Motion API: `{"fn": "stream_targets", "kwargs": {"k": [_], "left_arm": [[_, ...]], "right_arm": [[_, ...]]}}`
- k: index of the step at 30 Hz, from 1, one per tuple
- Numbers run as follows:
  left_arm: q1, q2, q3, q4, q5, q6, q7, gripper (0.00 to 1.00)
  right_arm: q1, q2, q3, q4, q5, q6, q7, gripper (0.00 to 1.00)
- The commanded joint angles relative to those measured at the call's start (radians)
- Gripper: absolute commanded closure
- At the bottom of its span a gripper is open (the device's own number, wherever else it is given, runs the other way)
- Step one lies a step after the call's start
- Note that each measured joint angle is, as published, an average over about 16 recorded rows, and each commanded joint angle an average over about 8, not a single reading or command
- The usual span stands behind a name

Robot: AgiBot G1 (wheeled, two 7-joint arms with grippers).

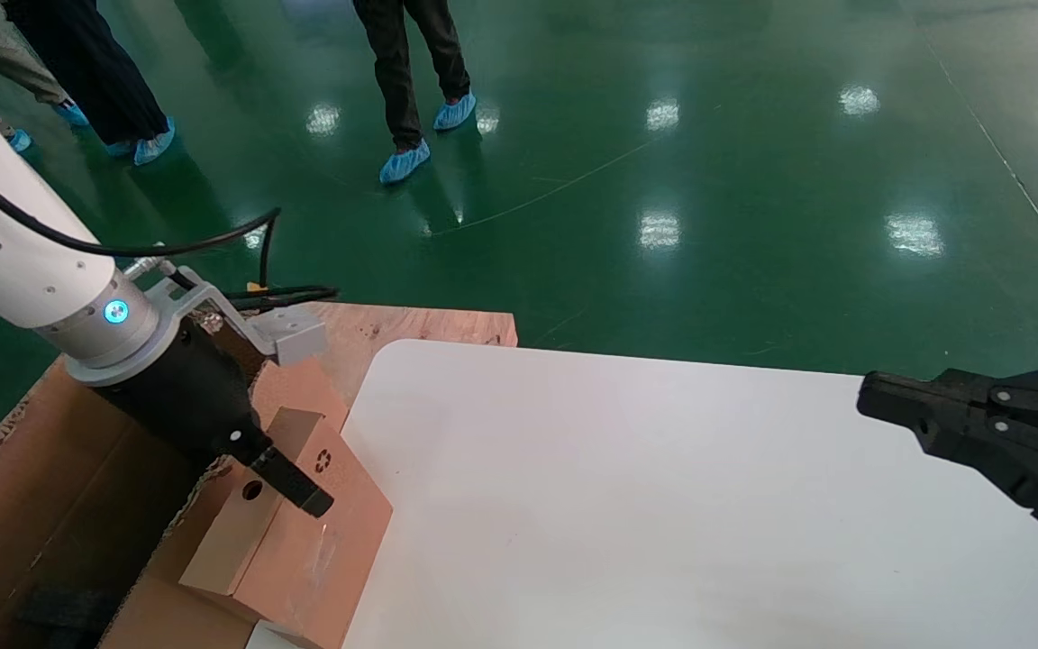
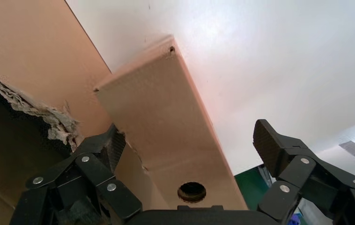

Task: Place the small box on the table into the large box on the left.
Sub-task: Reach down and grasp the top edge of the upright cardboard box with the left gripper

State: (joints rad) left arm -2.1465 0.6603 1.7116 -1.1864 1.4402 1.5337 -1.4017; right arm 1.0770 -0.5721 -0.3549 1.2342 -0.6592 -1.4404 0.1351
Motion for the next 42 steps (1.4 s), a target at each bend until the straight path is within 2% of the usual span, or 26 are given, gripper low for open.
{"fn": "stream_targets", "kwargs": {"k": [1, 2, 3, 7, 8, 42], "left_arm": [[-0.001, -0.003, -0.001, 0.001, -0.006, -0.006, 0.006, 0.19], [-0.001, -0.003, -0.002, 0.001, -0.006, -0.007, 0.006, 0.31], [-0.001, -0.004, -0.002, 0.0, -0.006, -0.007, 0.006, 0.44], [-0.001, -0.003, -0.002, 0.0, -0.004, -0.004, 0.004, 0.94], [-0.001, -0.002, -0.002, 0.0, -0.003, -0.003, 0.004, 1.0], [-0.023, 0.007, -0.012, -0.003, 0.013, -0.008, 0.016, 1.0]], "right_arm": [[0.0, 0.0, 0.0, 0.0, 0.0, 0.0, 0.0, 0.12], [0.0, 0.0, 0.0, 0.0, 0.0, 0.0, 0.0, 0.03], [0.0, 0.0, 0.0, 0.0, 0.0, 0.0, 0.0, 0.0], [0.0, 0.0, 0.0, 0.0, 0.0, 0.0, 0.0, 0.0], [0.0, 0.0, 0.0, 0.0, 0.0, 0.0, 0.0, 0.0], [0.0, 0.0, 0.0, 0.0, 0.0, 0.0, 0.0, 0.0]]}}
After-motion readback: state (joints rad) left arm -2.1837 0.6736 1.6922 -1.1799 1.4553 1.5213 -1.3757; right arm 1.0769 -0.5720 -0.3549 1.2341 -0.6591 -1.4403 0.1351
